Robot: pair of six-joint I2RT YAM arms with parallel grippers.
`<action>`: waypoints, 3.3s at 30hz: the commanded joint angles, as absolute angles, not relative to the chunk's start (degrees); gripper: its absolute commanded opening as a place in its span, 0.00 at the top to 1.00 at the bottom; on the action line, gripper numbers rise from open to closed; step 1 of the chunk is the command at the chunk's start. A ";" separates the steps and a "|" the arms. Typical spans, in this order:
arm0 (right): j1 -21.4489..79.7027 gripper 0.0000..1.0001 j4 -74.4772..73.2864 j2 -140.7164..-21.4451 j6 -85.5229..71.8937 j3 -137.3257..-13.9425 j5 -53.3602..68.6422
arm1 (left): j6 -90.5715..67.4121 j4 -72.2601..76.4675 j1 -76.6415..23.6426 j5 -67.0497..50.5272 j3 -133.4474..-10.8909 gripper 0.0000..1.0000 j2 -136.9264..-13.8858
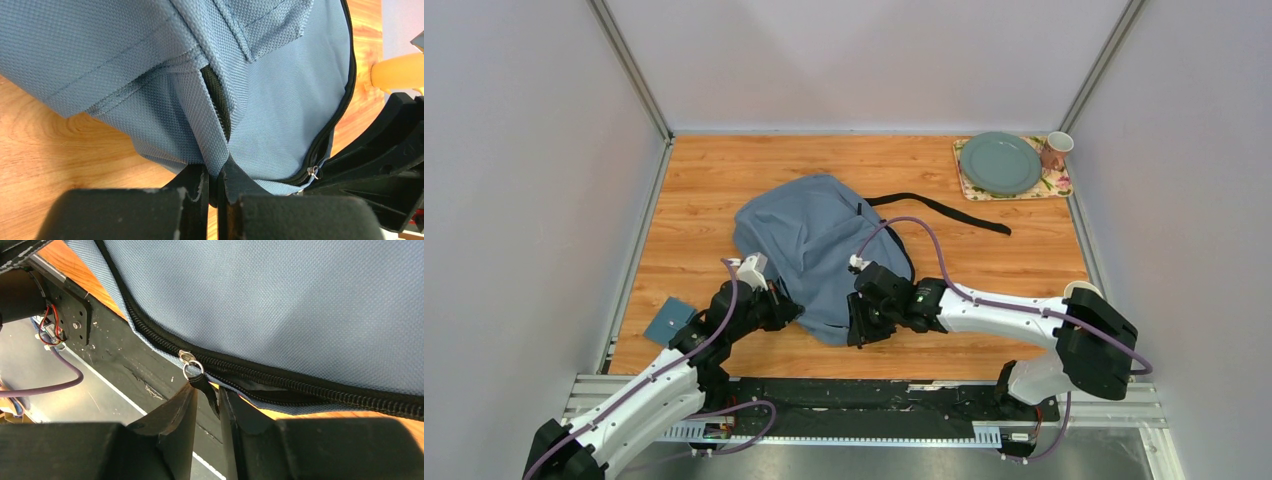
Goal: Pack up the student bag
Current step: Zip the student bag at the center of the board.
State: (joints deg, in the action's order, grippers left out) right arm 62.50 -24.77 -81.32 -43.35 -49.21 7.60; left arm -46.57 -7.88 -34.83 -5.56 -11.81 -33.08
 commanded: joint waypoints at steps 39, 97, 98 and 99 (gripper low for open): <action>61.88 1.00 -23.82 -81.48 -42.63 -49.74 5.98 | -47.27 -15.37 -12.30 -33.31 -17.67 0.25 -30.33; 61.61 1.00 -27.77 -88.86 -40.61 -58.00 3.87 | -26.99 -15.45 1.47 -48.69 -22.23 1.00 -50.43; 61.70 1.00 -28.12 -89.12 -40.52 -58.27 3.52 | -25.24 -16.25 2.63 -49.39 -23.89 1.00 -51.23; 61.70 1.00 -28.21 -89.21 -40.34 -58.27 2.56 | -24.79 -16.61 4.20 -51.22 -24.43 1.00 -52.20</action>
State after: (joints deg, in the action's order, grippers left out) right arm 62.15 -24.53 -88.47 -41.91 -55.81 6.04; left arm -35.51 -15.81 -1.21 -44.51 -18.31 -49.98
